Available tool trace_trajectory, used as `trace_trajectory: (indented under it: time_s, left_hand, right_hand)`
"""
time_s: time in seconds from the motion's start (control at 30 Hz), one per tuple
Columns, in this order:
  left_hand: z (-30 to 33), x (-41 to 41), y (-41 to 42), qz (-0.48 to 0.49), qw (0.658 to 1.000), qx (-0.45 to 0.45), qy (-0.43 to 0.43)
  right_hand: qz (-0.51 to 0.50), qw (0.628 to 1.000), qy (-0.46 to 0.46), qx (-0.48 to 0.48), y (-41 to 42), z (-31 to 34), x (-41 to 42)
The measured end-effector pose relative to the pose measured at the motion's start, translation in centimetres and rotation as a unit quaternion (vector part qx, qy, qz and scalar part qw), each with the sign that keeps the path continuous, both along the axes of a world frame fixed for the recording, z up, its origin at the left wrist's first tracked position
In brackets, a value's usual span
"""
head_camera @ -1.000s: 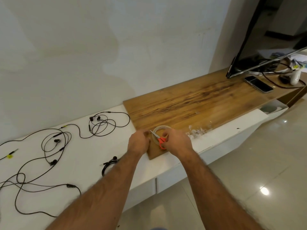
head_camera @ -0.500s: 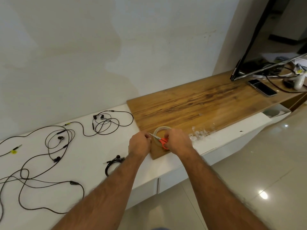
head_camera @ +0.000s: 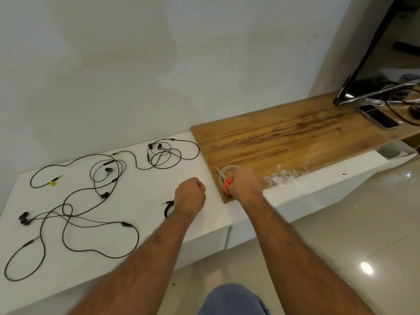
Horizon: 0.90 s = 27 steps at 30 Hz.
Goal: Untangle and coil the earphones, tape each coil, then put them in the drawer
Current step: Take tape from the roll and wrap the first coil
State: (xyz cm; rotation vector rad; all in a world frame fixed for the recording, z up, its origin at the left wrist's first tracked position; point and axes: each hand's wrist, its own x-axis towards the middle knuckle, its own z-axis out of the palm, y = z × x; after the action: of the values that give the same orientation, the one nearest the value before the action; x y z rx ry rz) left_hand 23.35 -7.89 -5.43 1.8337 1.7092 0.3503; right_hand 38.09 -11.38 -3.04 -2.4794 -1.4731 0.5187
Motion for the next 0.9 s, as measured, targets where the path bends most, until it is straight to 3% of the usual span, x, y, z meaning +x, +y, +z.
trace_trajectory:
  time_s: [0.17,0.33,0.4,0.5,0.63,0.77,0.9]
  left_hand:
    - [0.3,-1.1,-0.4,-0.004,1.0,-0.002,0.0]
    - [0.4,-1.2,-0.4,-0.003,1.0,0.005,-0.011]
    - [0.4,-1.2,-0.6,0.008,1.0,-0.005,-0.02]
    - [-0.1,-1.2,-0.7,0.028,0.997,-0.053,-0.039]
    - [0.2,-1.2,-0.7,0.081,0.962,-0.196,-0.171]
    - [1.3,-0.9,-1.1,0.153,0.907,-0.283,-0.272]
    - [1.9,-0.8,-1.5,0.18,0.872,-0.334,-0.31]
  right_hand:
    - [-0.03,0.999,0.014,0.001,0.1,-0.4,-0.6]
    - [-0.103,0.981,0.159,0.036,-0.3,-1.4,0.3]
    - [-0.147,0.947,0.274,0.083,-0.9,-1.7,0.8]
    - [-0.18,0.866,0.445,0.138,-2.1,-1.2,1.3]
    - [-0.093,0.799,0.593,0.038,-4.3,-0.5,2.3]
    - [-0.035,0.774,0.627,-0.074,-6.8,-1.4,2.8]
    - [-0.009,0.76,0.641,-0.106,-8.6,-3.0,1.9]
